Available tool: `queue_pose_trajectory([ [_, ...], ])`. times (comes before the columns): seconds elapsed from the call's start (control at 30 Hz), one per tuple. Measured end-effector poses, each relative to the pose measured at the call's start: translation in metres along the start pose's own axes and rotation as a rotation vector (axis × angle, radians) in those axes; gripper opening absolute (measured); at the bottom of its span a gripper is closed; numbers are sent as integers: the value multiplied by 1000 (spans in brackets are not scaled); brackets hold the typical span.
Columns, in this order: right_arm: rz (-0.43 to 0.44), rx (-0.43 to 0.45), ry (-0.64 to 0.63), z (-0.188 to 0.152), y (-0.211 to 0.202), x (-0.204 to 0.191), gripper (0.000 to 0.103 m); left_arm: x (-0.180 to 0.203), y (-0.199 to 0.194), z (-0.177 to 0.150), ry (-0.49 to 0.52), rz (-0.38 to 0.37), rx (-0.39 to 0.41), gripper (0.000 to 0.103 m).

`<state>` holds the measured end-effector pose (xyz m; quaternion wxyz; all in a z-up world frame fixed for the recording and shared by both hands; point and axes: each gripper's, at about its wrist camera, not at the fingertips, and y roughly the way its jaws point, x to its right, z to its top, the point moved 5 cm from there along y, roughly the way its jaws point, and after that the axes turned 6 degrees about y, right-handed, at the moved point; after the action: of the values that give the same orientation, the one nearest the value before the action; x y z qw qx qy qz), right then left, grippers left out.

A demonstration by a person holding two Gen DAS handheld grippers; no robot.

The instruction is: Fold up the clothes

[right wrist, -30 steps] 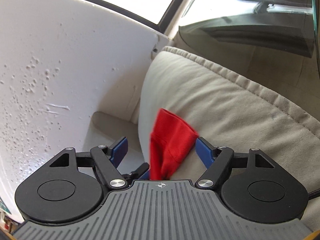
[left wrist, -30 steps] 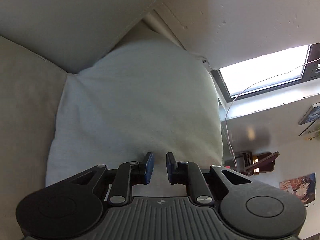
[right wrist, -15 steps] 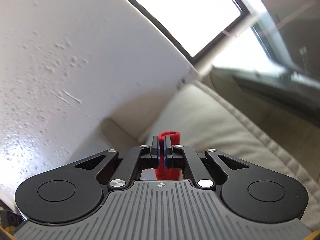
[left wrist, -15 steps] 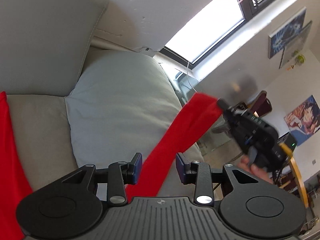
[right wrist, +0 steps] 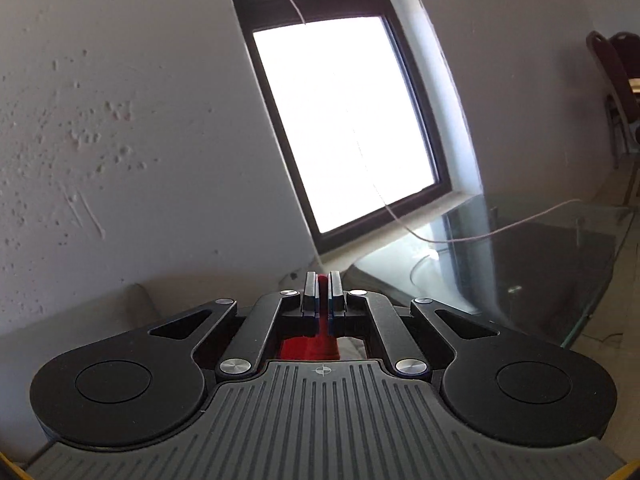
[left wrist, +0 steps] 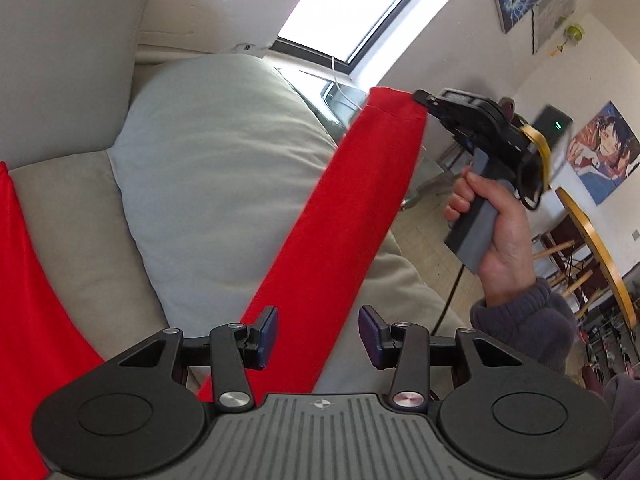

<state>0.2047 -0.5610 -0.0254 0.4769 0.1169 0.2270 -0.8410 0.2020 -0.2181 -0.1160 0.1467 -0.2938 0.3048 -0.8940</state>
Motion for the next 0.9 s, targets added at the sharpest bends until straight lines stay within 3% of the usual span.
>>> queue_pose_trajectory([
  [0.1,-63,-102,-25,-22,26,6,11,0,17,-7,-2,97,-22,42],
  [0.13,-94,-129,-39,-27,31,6,25,0,17,-8,-9,122,-19,42],
  [0.17,-115,-156,-48,-31,34,6,51,0,15,-9,-13,147,-11,42],
  [0.23,-94,-163,-47,-30,31,2,65,-1,6,-12,-37,166,5,42],
  [0.43,-24,-143,39,-7,-19,-7,70,17,-58,-31,-103,185,79,42],
  [0.57,92,-155,171,8,-94,-18,70,44,-122,-58,-89,201,139,47],
  [0.67,198,-214,191,1,-154,-35,75,59,-158,-89,-63,244,150,48],
  [0.73,280,-325,146,-20,-185,-51,77,64,-171,-115,-85,268,147,48],
  [0.8,342,-489,118,-54,-208,-62,77,66,-178,-142,-124,286,140,48],
  [0.9,385,-755,175,-120,-236,-61,77,68,-177,-184,-203,294,129,48],
])
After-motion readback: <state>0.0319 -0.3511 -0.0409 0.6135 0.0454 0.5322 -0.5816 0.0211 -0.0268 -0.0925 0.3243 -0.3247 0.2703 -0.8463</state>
